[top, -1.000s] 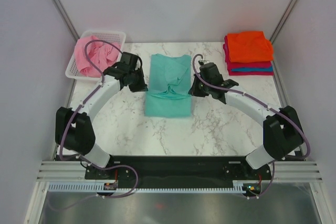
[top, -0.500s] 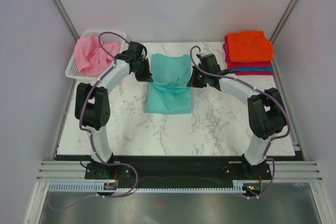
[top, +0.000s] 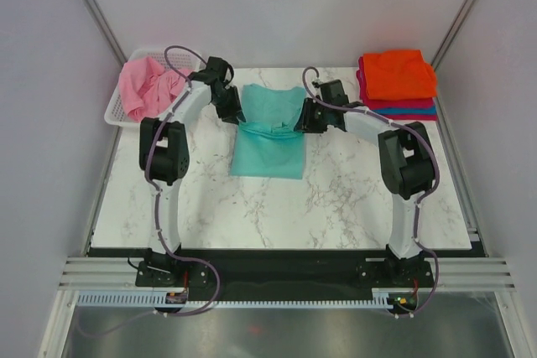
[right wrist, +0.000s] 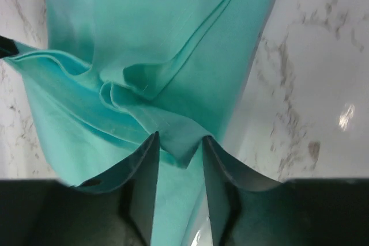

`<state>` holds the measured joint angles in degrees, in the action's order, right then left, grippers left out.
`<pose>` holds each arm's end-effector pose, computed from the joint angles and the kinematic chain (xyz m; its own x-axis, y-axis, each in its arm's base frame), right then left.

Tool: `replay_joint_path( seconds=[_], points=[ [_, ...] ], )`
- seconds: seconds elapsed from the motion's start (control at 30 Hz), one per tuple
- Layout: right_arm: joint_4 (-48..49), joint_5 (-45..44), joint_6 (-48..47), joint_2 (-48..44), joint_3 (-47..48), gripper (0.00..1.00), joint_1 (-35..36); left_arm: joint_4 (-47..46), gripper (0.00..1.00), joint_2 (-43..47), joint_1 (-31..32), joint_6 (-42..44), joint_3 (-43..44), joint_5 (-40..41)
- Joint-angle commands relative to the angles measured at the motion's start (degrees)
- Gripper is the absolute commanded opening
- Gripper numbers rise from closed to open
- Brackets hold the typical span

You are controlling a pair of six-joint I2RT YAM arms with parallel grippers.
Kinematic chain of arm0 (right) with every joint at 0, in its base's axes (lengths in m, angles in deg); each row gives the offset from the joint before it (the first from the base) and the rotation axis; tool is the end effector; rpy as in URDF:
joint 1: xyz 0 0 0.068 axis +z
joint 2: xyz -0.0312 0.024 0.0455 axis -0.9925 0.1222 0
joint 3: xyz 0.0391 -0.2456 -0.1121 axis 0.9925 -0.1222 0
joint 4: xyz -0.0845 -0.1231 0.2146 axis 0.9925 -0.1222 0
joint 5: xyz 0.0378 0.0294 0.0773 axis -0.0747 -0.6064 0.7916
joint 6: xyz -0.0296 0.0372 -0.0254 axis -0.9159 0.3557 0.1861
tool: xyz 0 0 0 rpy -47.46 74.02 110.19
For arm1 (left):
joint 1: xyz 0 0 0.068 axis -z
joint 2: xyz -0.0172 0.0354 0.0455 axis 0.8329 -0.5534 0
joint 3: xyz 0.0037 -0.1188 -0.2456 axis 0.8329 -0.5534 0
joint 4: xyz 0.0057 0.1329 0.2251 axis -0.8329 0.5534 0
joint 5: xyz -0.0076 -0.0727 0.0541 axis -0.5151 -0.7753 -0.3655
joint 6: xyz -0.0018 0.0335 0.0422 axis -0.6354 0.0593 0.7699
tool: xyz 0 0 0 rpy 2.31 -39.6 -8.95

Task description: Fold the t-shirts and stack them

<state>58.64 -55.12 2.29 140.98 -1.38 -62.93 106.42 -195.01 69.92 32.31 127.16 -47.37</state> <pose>0.4155 0.1628 0.1843 -0.8378 0.1512 -0.5246 -0.1605 0.8502 0.5014 0.4631 -0.1197 0.2083 -0.9223 -0.2100 -0.3245 -0.0763 0.9219 -0.3798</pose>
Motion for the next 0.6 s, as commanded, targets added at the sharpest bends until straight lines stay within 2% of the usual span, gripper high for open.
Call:
replay_joint_path(
  seconds=[0.0,0.07,0.13,0.2,0.27,0.33,0.37,0.4,0.43,0.47,0.5,0.57],
  points=[
    [-0.6,2.6,-0.2,4.9,8.9,0.47,-2.6,9.5,0.37,-5.6,-0.9,3.0,15.1,-2.6],
    [-5.5,3.1,-0.8,6.9,17.6,0.55,-4.5,13.6,0.48,-9.4,-1.2,3.3,22.7,-2.7],
    [-9.0,4.0,-1.2,8.5,23.2,0.61,-5.5,17.1,0.51,-10.4,-1.7,2.3,31.3,-4.3],
    [-12.3,4.1,-1.7,6.5,27.1,0.64,-6.3,17.0,0.54,-7.9,-2.2,1.7,32.1,-5.0],
    [-12.4,4.2,-1.6,3.3,23.5,0.65,-6.3,16.8,0.55,-5.1,-2.2,1.6,30.2,-4.3],
    [-10.4,4.7,-1.0,-3.2,17.6,0.66,-5.8,16.4,0.55,0.0,-2.1,1.5,23.7,-3.2],
    [-9.8,4.6,-0.5,-7.5,10.7,0.69,-5.1,15.1,0.54,4.3,-2.0,1.2,16.8,-2.3],
    [-9.1,4.6,-0.5,-7.6,6.9,0.71,-4.8,14.1,0.54,4.4,-1.9,1.2,16.7,-2.3],
    [-7.3,4.8,0.5,-12.0,3.2,0.74,-4.3,12.6,0.54,9.3,-1.9,0.6,8.2,-1.9],
    [-6.1,4.9,1.0,-14.1,-0.6,0.77,-3.5,10.5,0.54,11.9,-1.9,0.1,3.5,-1.9],
    [-4.8,5.0,2.0,-18.2,-8.0,0.79,-3.0,6.4,0.54,14.5,-1.9,-0.1,-5.8,-1.8],
    [-0.1,6.3,5.2,-21.7,-15.2,0.80,-1.0,2.2,0.54,21.9,-1.9,-1.5,-14.4,-2.5]
  ],
)
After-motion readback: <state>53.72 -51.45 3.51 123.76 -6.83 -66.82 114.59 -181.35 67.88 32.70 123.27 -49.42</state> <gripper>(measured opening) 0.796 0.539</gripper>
